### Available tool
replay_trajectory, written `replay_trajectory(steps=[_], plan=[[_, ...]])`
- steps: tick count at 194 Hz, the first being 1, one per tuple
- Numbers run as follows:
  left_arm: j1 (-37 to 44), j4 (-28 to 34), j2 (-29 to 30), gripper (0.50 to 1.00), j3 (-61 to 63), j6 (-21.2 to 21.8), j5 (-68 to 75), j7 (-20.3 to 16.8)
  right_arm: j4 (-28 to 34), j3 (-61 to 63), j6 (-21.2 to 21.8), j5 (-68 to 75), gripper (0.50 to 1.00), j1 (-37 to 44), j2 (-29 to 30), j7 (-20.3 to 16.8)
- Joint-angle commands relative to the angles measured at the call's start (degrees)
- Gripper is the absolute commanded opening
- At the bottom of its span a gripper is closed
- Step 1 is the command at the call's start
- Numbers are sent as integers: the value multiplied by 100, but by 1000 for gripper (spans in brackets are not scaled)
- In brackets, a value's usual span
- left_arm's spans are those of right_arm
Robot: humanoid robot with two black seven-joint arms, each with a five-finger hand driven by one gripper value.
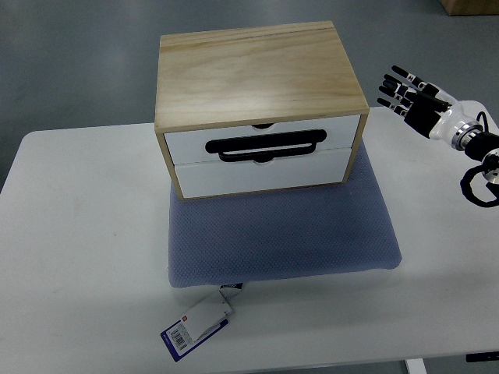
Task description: Open wood drawer with right hand
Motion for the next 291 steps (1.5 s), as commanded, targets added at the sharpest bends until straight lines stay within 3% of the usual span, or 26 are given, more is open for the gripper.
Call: replay_trajectory(steps=[1, 79, 124, 146, 168, 216, 255, 291], plan=[[1, 1, 0, 1000, 0, 9, -3, -1, -1, -2, -33, -2, 934, 14, 0, 4], [-16, -16, 0, 1000, 0, 9, -3, -1, -1, -11, -165, -55, 934, 67, -202, 48], [-16, -16, 0, 1000, 0, 9, -3, -1, 26, 7, -77, 7, 930, 173, -940, 65], [-16, -16, 0, 1000, 0, 9, -12, -1, 34, 7, 362, 7, 932, 243, -1380, 57], [-16, -16, 0, 1000, 9, 9, -4, -1, 26, -2, 1181, -55, 934, 234, -1784, 57], [-16, -16, 0, 1000, 0, 9, -3, -1, 17, -20, 1181, -424, 934, 234, -2601, 48], [-16, -16, 0, 1000, 0, 9, -12, -1, 87, -2, 1181, -696, 934, 261, -2865, 48], [-16, -16, 0, 1000, 0, 9, -3, -1, 1801, 15, 1181, -1092, 932, 252, -3603, 48]])
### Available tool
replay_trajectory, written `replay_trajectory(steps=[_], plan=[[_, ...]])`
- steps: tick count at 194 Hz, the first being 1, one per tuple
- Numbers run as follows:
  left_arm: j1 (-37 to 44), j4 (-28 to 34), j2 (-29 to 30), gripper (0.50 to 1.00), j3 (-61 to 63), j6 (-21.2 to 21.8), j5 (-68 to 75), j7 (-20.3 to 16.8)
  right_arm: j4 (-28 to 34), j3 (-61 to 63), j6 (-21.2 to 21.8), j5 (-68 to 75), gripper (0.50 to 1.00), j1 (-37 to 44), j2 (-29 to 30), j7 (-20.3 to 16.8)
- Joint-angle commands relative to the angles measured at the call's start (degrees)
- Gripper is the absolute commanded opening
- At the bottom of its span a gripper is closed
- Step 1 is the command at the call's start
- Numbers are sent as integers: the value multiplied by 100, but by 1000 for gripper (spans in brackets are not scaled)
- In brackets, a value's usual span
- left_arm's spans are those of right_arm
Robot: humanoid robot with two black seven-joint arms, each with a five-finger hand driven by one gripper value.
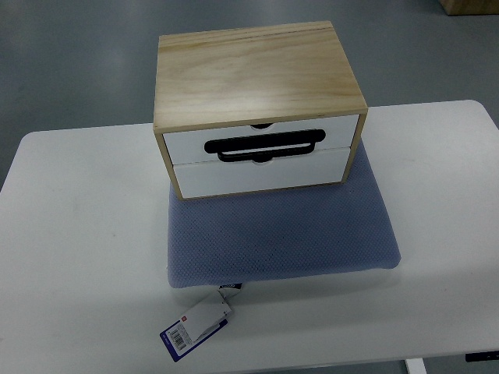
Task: Open wood drawer with right hand
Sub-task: 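Reach the right hand toward the upper white drawer's black handle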
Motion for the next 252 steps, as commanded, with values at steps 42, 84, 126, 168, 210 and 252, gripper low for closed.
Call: replay_trajectory(steps=[42, 84, 126, 168, 210, 252], plan=[[0, 0, 0, 1000, 0, 0, 4, -1, 2677, 221, 0, -740, 932, 1, -862, 114], [0, 0, 0, 1000, 0, 0, 4, -1, 3266, 626, 0, -1592, 932, 9, -748, 114], [0, 0, 0, 1000, 0, -8, 4, -1, 4118, 872, 0, -2603, 934, 1, -748, 97], [0, 0, 0, 1000, 0, 0, 4, -1, 5121, 889, 0, -3192, 934, 1, -599, 71], [0, 0, 0, 1000, 0, 0, 4, -1, 5393, 872, 0, -3816, 932, 53, 157, -140], [0, 0, 0, 1000, 0, 0, -5, -1, 5367, 845, 0, -5082, 932, 229, 1229, -167]])
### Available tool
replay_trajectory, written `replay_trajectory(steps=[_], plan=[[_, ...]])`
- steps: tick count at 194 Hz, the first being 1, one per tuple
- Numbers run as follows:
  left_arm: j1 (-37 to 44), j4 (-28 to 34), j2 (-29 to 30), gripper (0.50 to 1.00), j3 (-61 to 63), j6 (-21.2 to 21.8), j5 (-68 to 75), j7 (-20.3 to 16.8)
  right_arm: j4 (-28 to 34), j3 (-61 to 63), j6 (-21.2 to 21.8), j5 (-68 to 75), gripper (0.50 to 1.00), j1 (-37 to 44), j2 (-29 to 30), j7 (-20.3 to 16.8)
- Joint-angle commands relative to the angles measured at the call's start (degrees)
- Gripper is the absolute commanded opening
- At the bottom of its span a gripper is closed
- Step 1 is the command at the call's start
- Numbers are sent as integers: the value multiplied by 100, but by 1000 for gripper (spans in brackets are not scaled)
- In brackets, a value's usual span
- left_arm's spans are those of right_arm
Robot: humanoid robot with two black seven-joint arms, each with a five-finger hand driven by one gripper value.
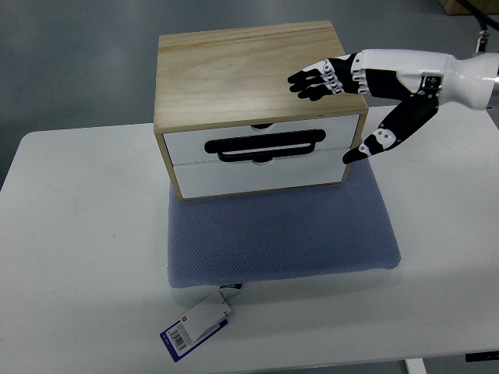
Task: Open wood drawer with right hand
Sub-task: 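Reach the right hand toward the upper white drawer's black handle, then hook the right hand's fingers into the upper drawer's handle slot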
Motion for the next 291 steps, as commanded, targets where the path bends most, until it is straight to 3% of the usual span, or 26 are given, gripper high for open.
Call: replay_trajectory(steps=[1, 24, 54, 83, 291], plan=[[2, 0, 0, 1000, 0, 1, 1, 1, -12, -27, 0, -712, 932, 111, 566, -18], [2, 0, 0, 1000, 0, 1, 1, 1, -65, -106, 0, -1363, 932, 182, 953, -62], [2, 0, 0, 1000, 0, 1, -7, 1, -162, -186, 0, -1556, 932, 182, 1042, -114], [2, 0, 0, 1000, 0, 1, 1, 1, -584, -361, 0, -1749, 934, 208, 1287, -141], [2, 0, 0, 1000, 0, 1, -7, 1, -1392, -722, 0, -2198, 934, 200, 1648, -255]])
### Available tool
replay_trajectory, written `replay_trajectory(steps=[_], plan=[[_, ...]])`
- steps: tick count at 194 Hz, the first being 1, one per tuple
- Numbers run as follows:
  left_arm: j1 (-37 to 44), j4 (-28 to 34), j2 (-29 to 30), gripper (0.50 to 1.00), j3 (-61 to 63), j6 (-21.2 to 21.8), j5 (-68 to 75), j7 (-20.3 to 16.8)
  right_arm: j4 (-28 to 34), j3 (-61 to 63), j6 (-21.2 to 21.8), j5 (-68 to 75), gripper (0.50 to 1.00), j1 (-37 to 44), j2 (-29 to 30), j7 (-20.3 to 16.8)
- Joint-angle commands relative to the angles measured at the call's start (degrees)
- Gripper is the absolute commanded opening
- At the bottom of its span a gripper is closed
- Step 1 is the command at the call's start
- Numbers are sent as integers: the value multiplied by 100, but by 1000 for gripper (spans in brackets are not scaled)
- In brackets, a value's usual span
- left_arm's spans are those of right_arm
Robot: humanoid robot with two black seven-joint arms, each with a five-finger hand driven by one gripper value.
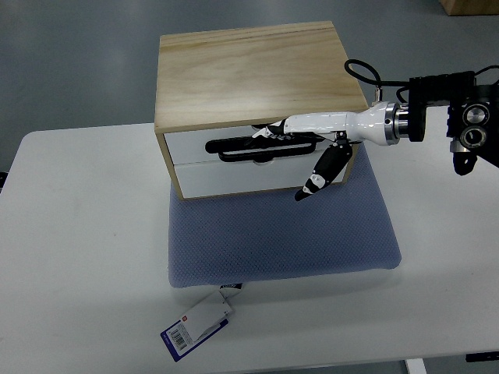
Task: Open wood drawer with right hand
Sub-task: 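Hook the right hand's fingers into the upper drawer's handle slot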
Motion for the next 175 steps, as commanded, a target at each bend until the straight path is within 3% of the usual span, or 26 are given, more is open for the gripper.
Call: replay_trajectory(steps=[1, 58, 175], plan=[[-1, 0, 0, 1000, 0, 0, -8, -1, -58, 0, 0, -1, 934, 8, 1, 0], [-1, 0, 0, 1000, 0, 0, 1, -1, -365, 0, 0, -89, 934, -1, 141, 0], [-1, 0, 0, 1000, 0, 0, 1, -1, -365, -159, 0, -212, 934, -72, 141, -8]])
